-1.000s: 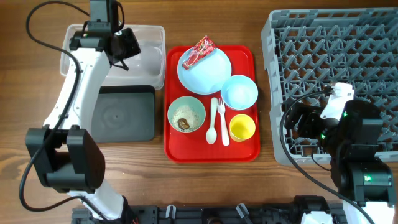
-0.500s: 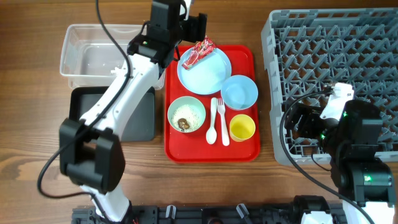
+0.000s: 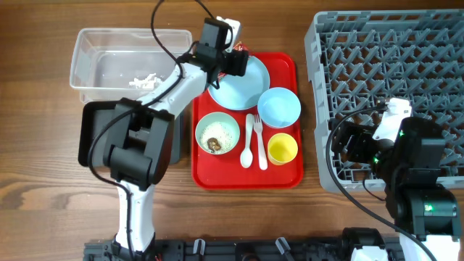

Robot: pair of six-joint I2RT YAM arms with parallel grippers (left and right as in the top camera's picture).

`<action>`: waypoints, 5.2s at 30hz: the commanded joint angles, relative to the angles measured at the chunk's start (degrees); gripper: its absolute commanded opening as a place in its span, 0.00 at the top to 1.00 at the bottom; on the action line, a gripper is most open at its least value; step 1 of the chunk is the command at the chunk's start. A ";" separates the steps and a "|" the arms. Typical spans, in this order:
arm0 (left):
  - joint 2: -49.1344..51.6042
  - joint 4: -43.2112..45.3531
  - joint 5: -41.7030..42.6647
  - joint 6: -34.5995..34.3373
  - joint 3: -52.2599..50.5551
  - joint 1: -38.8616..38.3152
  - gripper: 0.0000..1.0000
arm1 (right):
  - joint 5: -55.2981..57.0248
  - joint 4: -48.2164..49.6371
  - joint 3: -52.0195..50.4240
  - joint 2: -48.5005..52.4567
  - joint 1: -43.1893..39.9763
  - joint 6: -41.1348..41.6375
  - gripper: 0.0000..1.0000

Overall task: Sort waste into correct bins and load items into the dishwasher rack
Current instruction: 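Drop the tissue into the clear plastic bin with the left gripper, then grasp the red snack wrapper on the blue plate with the left gripper, then drop the red wrapper into the clear plastic bin, then reach the left gripper to the yellow cup and grasp it, then lift the yellow cup and hand it to the right gripper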

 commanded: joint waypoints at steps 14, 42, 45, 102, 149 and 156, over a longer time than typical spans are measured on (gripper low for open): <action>2.08 -1.33 0.87 1.07 0.09 -1.97 0.35 | -0.17 0.26 1.55 0.00 0.24 -1.01 0.00; 4.28 -5.31 -5.77 1.07 0.04 -2.36 0.42 | -0.17 1.05 1.55 0.00 0.24 -0.98 0.00; 4.28 -7.65 -5.77 1.07 0.04 -2.36 0.76 | -0.17 1.07 1.55 0.00 0.24 -1.01 0.00; -17.05 -40.87 1.92 -16.72 -0.07 -20.11 0.37 | 9.44 -8.85 1.55 0.00 0.22 0.52 0.00; -23.15 -22.69 66.58 -19.08 -5.03 9.62 0.96 | -46.34 4.09 1.55 12.07 0.24 -19.82 0.00; -21.86 -22.77 68.41 -19.12 -5.05 6.97 0.96 | -68.83 22.95 1.55 27.12 0.24 -17.44 0.00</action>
